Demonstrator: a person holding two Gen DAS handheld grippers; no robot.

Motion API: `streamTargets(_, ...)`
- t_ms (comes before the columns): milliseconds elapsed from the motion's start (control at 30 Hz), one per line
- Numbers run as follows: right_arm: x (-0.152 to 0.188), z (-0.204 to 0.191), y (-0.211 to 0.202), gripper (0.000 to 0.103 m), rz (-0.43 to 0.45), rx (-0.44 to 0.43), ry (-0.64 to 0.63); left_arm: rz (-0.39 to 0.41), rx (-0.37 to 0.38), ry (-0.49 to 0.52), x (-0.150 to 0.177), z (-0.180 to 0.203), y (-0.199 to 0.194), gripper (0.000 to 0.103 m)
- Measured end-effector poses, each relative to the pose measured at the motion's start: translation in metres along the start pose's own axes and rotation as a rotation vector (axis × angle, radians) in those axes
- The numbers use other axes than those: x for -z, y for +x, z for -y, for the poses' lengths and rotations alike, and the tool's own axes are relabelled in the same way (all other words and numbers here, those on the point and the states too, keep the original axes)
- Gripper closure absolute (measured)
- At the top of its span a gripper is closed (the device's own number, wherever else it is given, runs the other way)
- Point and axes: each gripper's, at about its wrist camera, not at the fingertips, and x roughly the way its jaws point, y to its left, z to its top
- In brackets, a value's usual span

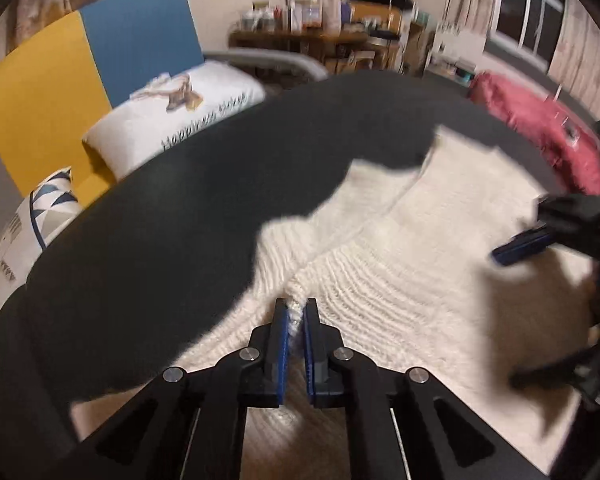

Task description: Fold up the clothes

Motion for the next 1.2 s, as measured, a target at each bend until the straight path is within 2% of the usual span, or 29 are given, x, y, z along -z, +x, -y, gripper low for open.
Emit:
streamTargets(67,0.003,-0.003,-0.001,0.015,0.011,0.01,0.008,0.001,-0.009,-0.013,-0.002,0.001,0.0,0.096)
streamTargets(133,0.006,-0.004,-0.001,0.015,0.018,0.013,0.015,-0.004,0.015,-0.058,-0.002,-0.006,-0.005,0.085)
streamTargets(200,0.007,-0.004,-0.002,0.015,0.02,0.003,0.023,0.01,0.053,-0.122,0.0,-0.022,-0.017,0.08)
streamTargets(300,0.008,-0.008,-0.002,0.014,0.02,0.005,0.01,0.047,0.019,-0.191,0.011,-0.05,-0.043,0.08)
streamTargets(367,0.008,-0.01,-0.005,0.014,0.016,0.0,0.005,0.03,0.012,-0.211,0.021,-0.065,-0.053,0.079)
streamTargets(467,0.004,-0.01,-0.001,0.012,0.007,-0.008,-0.004,-0.03,0.045,-0.178,0.031,-0.067,-0.056,0.07)
streamTargets(567,0.003,-0.014,0.002,0.009,0.005,0.006,-0.017,-0.093,0.065,-0.084,0.031,-0.047,-0.044,0.063)
streamTargets(633,0.004,-0.016,0.003,0.005,0.01,0.004,-0.014,-0.119,-0.009,0.007,0.032,-0.028,-0.031,0.061)
streamTargets(667,0.004,-0.017,0.004,0.003,0.01,0.007,-0.016,-0.108,-0.038,0.017,0.032,-0.022,-0.029,0.061)
streamTargets(700,0.004,-0.018,0.004,0.003,0.011,0.01,-0.018,-0.097,-0.051,0.006,0.032,-0.019,-0.027,0.068)
streamTargets(767,0.004,-0.02,0.005,0.002,0.011,0.017,-0.022,-0.073,-0.064,-0.004,0.031,-0.015,-0.028,0.093)
streamTargets(800,0.004,-0.02,0.004,0.002,0.009,0.02,-0.022,-0.056,-0.077,-0.017,0.031,-0.014,-0.032,0.098)
streamTargets(867,0.002,-0.021,0.0,0.002,0.007,0.028,-0.027,-0.011,-0.091,-0.063,0.033,-0.017,-0.04,0.099)
streamTargets(1000,-0.007,-0.024,-0.021,0.002,0.084,0.009,-0.048,0.08,-0.112,-0.203,0.039,-0.035,-0.051,0.099)
streamTargets(1067,-0.015,-0.022,-0.021,0.002,0.1,0.015,-0.054,0.082,-0.134,-0.256,0.043,-0.04,-0.045,0.099)
streamTargets(1133,-0.02,-0.017,-0.009,0.002,0.063,0.02,-0.045,0.043,-0.157,-0.263,0.05,-0.035,-0.031,0.098)
streamTargets(1200,-0.017,-0.008,0.014,0.002,-0.014,0.026,-0.011,0.054,-0.163,-0.264,0.05,-0.031,-0.033,0.098)
